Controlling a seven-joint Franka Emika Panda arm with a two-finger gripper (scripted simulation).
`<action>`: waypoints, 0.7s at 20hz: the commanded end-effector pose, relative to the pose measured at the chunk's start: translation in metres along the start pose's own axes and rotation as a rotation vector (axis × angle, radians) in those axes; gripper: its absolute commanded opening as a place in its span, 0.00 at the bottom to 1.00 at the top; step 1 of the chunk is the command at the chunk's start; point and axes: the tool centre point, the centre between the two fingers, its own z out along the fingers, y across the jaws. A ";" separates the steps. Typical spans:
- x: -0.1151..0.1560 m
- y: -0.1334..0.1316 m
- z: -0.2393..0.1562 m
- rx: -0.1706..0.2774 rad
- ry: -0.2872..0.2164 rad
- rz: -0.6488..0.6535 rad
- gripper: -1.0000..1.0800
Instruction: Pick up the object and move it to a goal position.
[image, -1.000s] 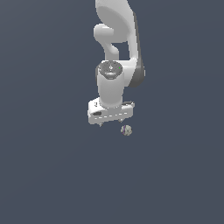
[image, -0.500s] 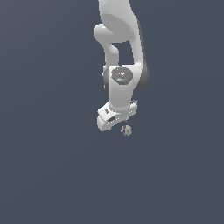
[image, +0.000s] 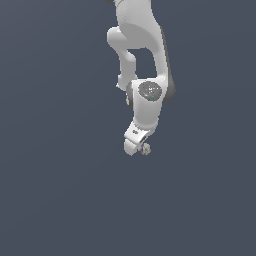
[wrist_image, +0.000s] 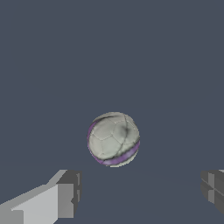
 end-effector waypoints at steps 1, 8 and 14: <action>0.004 -0.006 0.004 0.000 0.002 -0.069 0.96; 0.012 -0.016 0.010 0.000 0.007 -0.189 0.96; 0.014 -0.019 0.012 0.000 0.009 -0.221 0.96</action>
